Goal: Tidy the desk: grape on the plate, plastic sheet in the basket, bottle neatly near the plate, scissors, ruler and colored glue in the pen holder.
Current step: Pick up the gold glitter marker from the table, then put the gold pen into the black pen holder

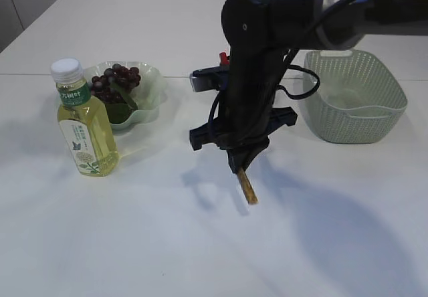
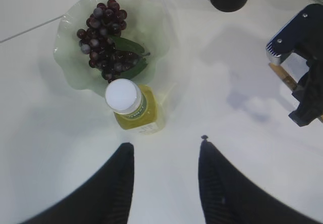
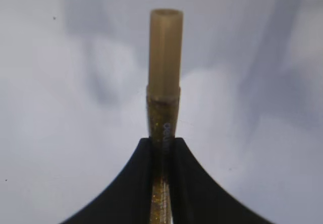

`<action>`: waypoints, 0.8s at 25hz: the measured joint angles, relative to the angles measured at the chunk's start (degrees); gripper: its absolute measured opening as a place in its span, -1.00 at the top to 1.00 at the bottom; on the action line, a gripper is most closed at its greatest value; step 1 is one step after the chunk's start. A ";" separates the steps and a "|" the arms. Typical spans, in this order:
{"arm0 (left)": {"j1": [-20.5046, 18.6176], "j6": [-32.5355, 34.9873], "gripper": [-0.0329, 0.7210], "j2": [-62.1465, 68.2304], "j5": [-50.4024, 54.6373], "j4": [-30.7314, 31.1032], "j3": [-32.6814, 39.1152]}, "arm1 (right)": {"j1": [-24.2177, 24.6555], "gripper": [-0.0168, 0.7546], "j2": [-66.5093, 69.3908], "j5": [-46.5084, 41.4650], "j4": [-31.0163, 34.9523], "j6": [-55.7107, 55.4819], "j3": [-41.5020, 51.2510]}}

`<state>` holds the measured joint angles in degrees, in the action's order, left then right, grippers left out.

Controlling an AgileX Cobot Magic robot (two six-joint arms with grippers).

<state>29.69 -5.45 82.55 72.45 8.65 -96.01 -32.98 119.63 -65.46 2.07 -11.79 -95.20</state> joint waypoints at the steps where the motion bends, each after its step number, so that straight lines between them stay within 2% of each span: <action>1: 0.00 0.00 0.09 0.00 0.00 0.00 0.00 | 0.00 0.74 -0.59 0.50 -0.09 0.70 0.00; 4: 0.00 0.00 0.09 0.00 0.00 0.00 0.00 | 0.00 0.74 -2.88 4.13 -0.12 2.40 1.63; 8: 0.00 0.00 0.09 0.00 0.00 0.00 0.00 | 0.00 0.74 -7.81 12.06 -0.12 3.76 8.71; 15: 0.00 0.00 0.09 0.00 0.00 0.00 0.00 | 0.00 0.74 -19.73 31.93 -0.22 5.56 25.62; 20: 0.00 0.00 0.09 0.00 0.00 0.00 0.00 | 0.00 0.74 -25.08 45.01 -2.38 5.93 32.09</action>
<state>29.69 -5.45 82.55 72.45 8.65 -96.01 -32.98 94.55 -20.45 -0.30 -5.86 -63.11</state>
